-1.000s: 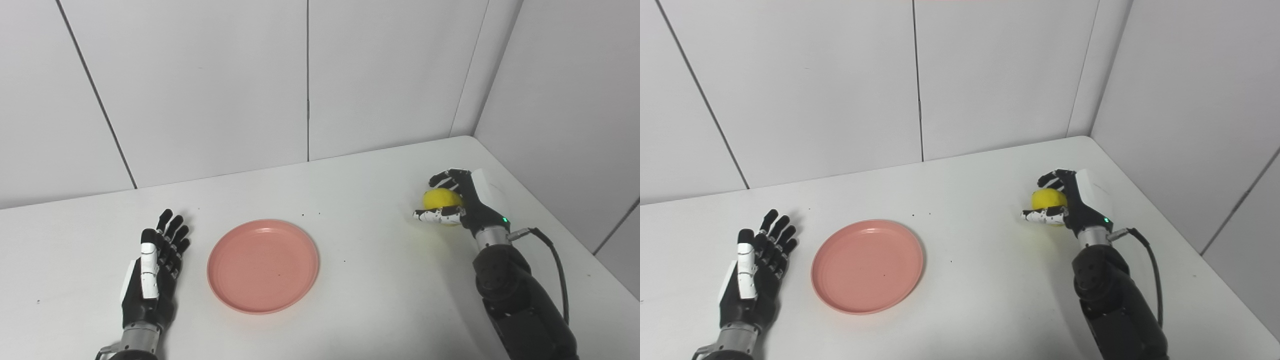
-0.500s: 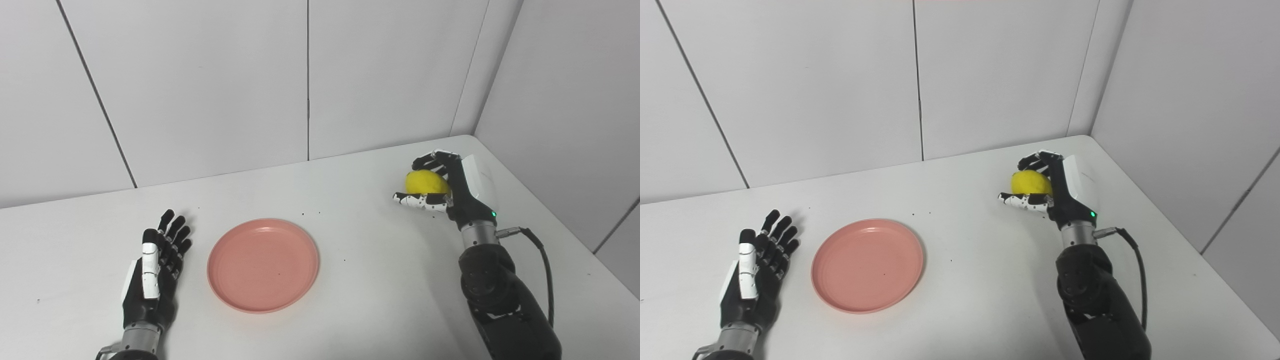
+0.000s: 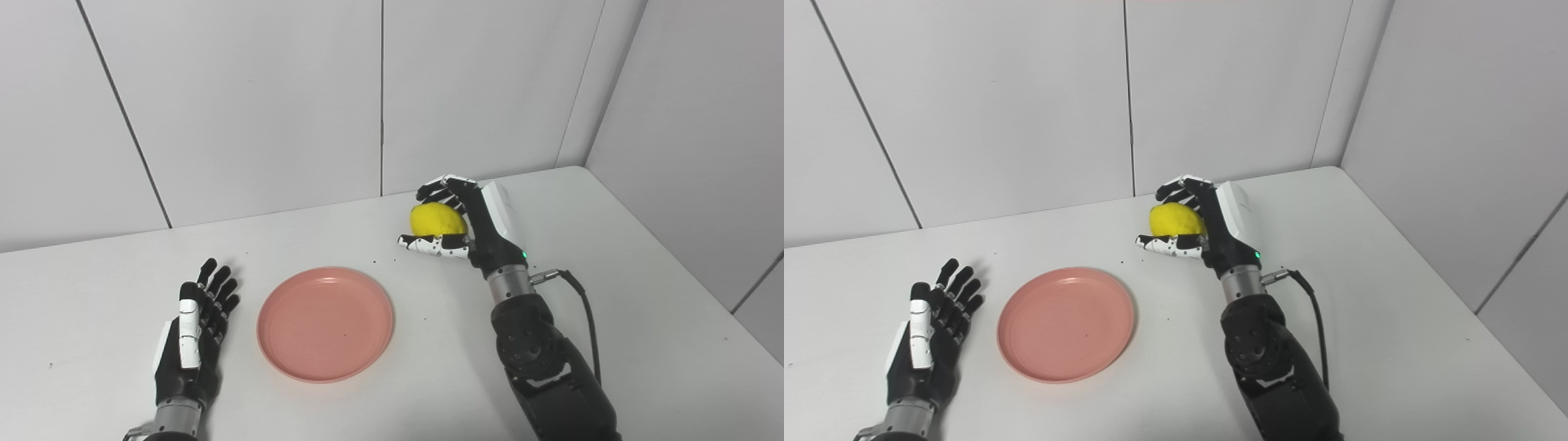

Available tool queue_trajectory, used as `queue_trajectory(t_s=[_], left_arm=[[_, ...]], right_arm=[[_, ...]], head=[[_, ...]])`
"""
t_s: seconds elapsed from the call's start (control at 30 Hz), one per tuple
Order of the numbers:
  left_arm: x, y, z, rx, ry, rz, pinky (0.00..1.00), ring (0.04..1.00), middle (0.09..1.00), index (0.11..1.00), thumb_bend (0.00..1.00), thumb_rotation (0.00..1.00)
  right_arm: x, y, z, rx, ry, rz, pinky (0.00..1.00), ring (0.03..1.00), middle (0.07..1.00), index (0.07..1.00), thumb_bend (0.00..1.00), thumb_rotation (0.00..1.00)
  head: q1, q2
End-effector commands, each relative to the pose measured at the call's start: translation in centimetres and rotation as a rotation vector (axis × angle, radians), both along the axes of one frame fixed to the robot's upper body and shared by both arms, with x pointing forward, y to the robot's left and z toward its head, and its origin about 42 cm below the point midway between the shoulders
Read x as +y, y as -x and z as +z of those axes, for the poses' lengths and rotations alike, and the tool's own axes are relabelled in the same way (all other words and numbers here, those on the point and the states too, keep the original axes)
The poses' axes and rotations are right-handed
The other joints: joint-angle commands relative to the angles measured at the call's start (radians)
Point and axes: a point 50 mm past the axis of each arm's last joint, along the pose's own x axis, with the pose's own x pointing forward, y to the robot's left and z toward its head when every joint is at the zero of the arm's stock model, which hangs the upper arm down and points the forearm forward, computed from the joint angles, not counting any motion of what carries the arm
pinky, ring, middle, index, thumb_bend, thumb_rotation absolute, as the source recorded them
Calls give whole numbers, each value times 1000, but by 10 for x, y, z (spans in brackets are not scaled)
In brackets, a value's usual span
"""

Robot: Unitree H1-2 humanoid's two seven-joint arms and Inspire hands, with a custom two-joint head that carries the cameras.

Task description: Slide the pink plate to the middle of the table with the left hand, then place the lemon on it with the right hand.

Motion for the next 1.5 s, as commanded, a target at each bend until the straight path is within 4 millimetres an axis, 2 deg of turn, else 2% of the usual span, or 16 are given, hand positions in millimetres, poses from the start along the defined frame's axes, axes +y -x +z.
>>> queue_trajectory(t_s=[0.0, 0.07, 0.1, 0.17, 0.23, 0.3, 0.4, 0.53, 0.63, 0.87, 1.0, 1.07, 1.17, 1.37, 1.43, 1.47], left_arm=[[-9, 2, 6, -14, 0, -3, 945, 938, 944, 935, 662, 1000], [-12, 3, 7, -12, 6, 6, 938, 929, 935, 925, 660, 1000], [-13, 4, 7, -14, 10, 12, 938, 929, 935, 925, 660, 1000], [-16, 5, 7, -28, 5, 29, 927, 923, 928, 914, 652, 990], [-19, 7, 7, -38, -8, 42, 925, 923, 928, 910, 650, 997], [-20, 8, 7, -41, -12, 48, 927, 926, 931, 911, 649, 1000], [-23, 9, 6, -42, -8, 61, 934, 928, 932, 913, 648, 1000], [-25, 10, 5, -51, -18, 74, 942, 929, 930, 910, 652, 1000], [-28, 12, 4, -65, -46, 96, 933, 922, 923, 904, 649, 1000], [-35, 14, 4, -60, -68, 127, 926, 920, 916, 897, 647, 1000], [-39, 15, 5, -63, -84, 147, 916, 914, 908, 885, 678, 1000], [-40, 15, 6, -65, -88, 148, 914, 913, 907, 884, 680, 1000], [-42, 15, 7, -66, -90, 146, 916, 915, 911, 891, 677, 1000], [-43, 15, 8, -69, -86, 141, 920, 917, 915, 900, 657, 1000], [-43, 15, 8, -67, -89, 145, 918, 915, 912, 897, 669, 1000], [-43, 15, 8, -67, -91, 147, 914, 913, 911, 895, 672, 1000]], right_arm=[[17, -6, 22, -117, 12, 75, 275, 443, 488, 498, 517, 0], [28, -7, 20, -107, 5, 109, 201, 444, 443, 516, 516, 0], [33, -7, 20, -103, 1, 125, 201, 444, 443, 516, 516, 0], [44, -8, 17, -94, 4, 149, 284, 393, 488, 525, 512, 0], [55, -10, 13, -93, 11, 177, 278, 438, 473, 508, 517, 0], [63, -11, 10, -87, 19, 204, 299, 398, 503, 518, 513, 0], [76, -12, 7, -65, 39, 236, 370, 411, 504, 518, 515, 0], [92, -14, 3, -46, 60, 272, 337, 391, 500, 528, 513, 0], [101, -19, -4, -30, 79, 312, 349, 400, 503, 524, 513, 0], [109, -22, -20, 23, 107, 338, 339, 393, 510, 525, 512, 0], [110, -24, -32, 44, 125, 344, 360, 393, 504, 529, 513, 0], [110, -24, -36, 54, 143, 347, 349, 388, 499, 535, 512, 0], [109, -24, -41, 70, 181, 349, 274, 358, 476, 552, 507, 0], [105, -24, -54, 71, 237, 349, 271, 359, 485, 550, 507, 0], [103, -23, -56, 70, 252, 349, 235, 376, 509, 502, 513, 0], [102, -24, -56, 70, 258, 350, 249, 365, 494, 528, 509, 0]], head=[[30, 1], [55, 5], [73, 8], [90, 10], [101, 9], [123, 7], [154, 6], [188, 4], [235, -1], [292, -7], [310, -7], [316, -4], [318, -3], [319, -2], [320, 1], [320, 1]])
